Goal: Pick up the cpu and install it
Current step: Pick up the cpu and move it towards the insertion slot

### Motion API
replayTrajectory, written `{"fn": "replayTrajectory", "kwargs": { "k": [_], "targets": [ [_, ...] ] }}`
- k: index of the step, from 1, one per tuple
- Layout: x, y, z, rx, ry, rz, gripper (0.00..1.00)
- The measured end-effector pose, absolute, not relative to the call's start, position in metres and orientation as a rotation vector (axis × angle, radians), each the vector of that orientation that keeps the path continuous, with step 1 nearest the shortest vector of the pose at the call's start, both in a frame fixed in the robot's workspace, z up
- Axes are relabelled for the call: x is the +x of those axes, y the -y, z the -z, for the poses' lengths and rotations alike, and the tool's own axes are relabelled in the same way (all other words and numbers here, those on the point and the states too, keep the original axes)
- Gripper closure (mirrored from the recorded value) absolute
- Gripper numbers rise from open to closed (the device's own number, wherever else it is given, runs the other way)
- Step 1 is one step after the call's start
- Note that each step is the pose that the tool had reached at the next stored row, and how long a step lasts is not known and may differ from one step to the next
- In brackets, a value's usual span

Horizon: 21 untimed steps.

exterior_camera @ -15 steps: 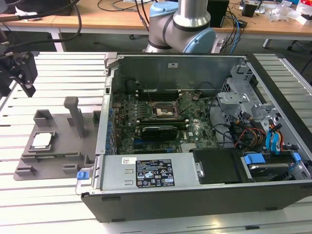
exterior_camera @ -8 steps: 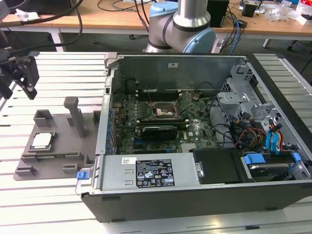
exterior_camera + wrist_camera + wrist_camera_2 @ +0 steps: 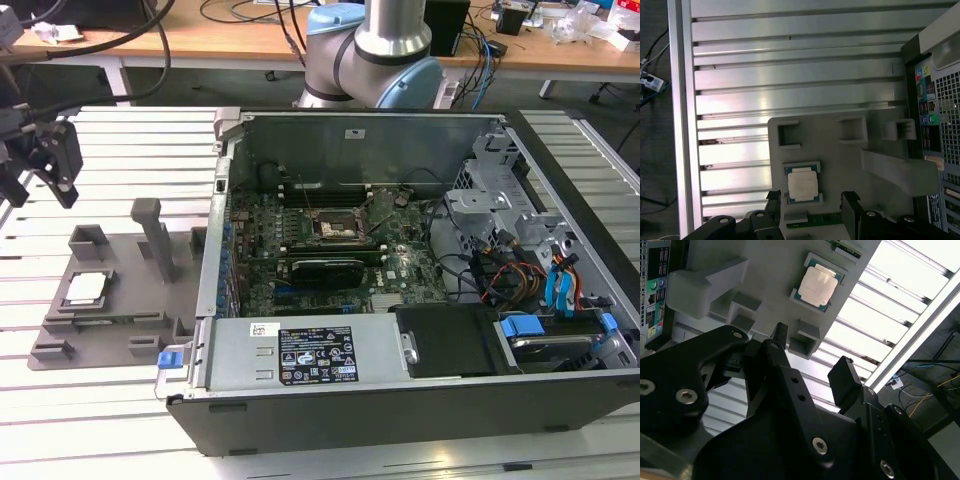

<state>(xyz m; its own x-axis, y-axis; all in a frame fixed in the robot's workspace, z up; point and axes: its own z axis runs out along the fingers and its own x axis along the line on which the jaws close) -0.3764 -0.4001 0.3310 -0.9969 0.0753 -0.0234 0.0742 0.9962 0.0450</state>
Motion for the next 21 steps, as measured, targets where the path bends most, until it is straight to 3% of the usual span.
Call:
{"fn": "replayTrajectory", "kwargs": {
  "k": [21],
  "targets": [
    [-0.376, 0.400, -0.314, 0.117, -3.114, -0.069, 0.40]
  ]
}}
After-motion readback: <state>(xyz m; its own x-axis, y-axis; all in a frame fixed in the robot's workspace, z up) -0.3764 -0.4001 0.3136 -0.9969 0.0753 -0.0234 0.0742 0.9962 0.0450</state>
